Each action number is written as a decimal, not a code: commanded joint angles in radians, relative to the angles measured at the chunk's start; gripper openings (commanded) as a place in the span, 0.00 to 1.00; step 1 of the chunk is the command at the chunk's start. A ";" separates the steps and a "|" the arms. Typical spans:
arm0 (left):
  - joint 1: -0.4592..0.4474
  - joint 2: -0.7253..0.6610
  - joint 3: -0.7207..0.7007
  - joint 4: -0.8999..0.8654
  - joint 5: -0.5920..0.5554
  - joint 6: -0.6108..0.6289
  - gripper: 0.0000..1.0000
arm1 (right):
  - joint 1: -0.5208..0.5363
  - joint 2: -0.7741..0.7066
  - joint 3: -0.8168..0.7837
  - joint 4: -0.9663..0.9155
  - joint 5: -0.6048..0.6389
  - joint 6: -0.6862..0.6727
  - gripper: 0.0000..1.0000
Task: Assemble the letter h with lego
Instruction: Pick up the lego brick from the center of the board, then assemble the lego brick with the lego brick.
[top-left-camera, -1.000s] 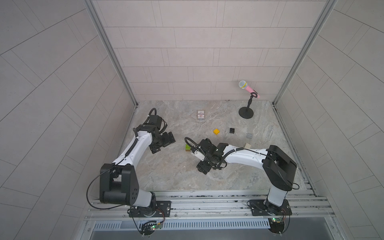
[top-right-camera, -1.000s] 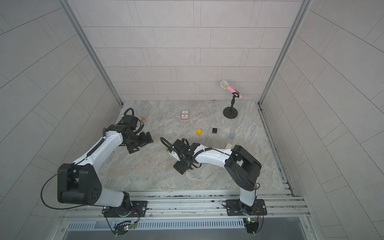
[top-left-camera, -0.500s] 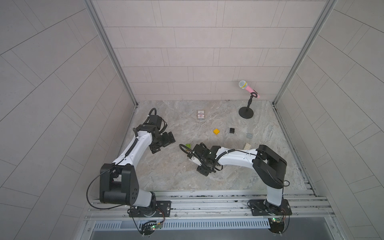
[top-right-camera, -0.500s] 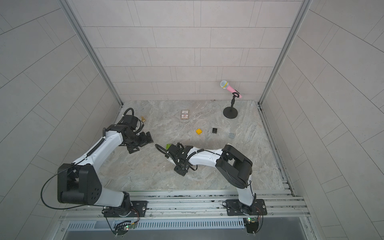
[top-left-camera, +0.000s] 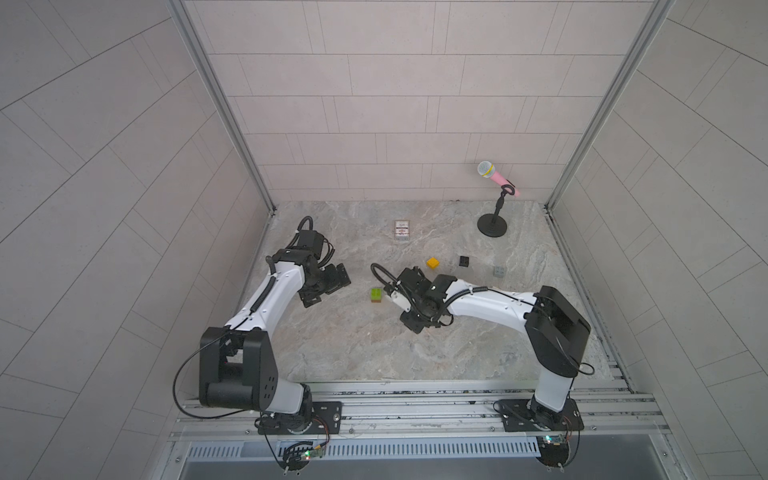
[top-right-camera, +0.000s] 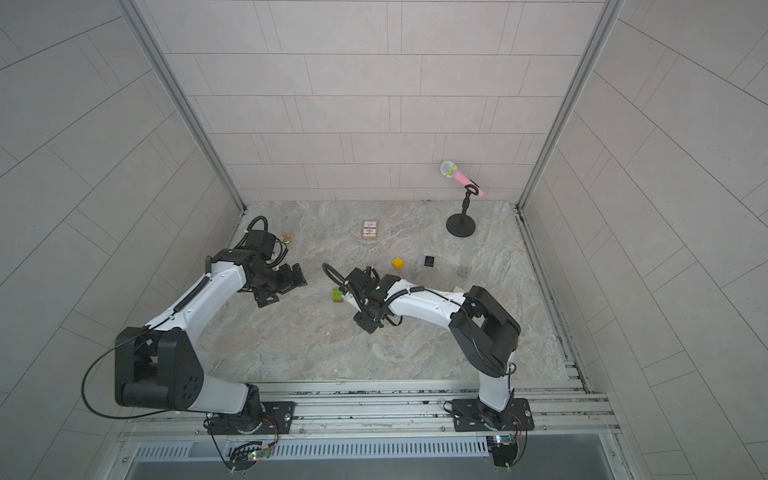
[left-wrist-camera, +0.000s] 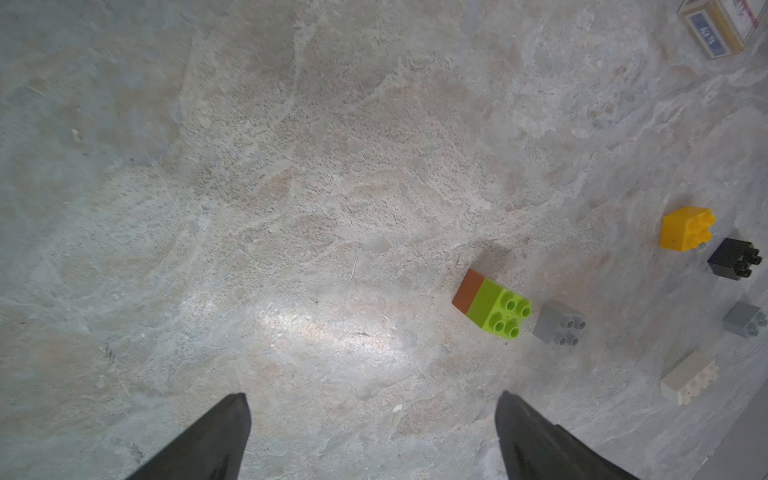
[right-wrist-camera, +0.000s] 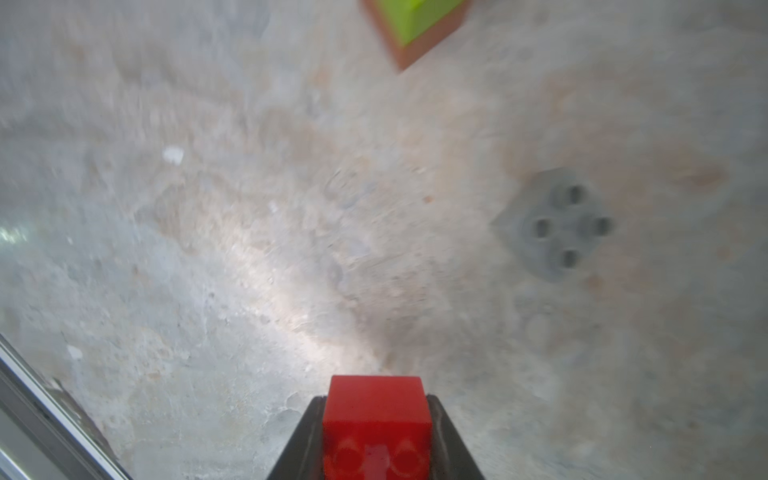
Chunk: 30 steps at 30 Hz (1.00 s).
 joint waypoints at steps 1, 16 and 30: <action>-0.005 -0.022 -0.007 -0.008 -0.002 -0.001 1.00 | -0.030 -0.049 0.072 -0.035 0.128 0.268 0.03; -0.006 -0.028 -0.009 -0.008 -0.001 -0.003 1.00 | -0.093 0.288 0.452 -0.265 0.245 0.591 0.00; -0.007 -0.027 -0.007 -0.008 0.007 -0.004 1.00 | -0.078 0.356 0.465 -0.242 0.155 0.595 0.00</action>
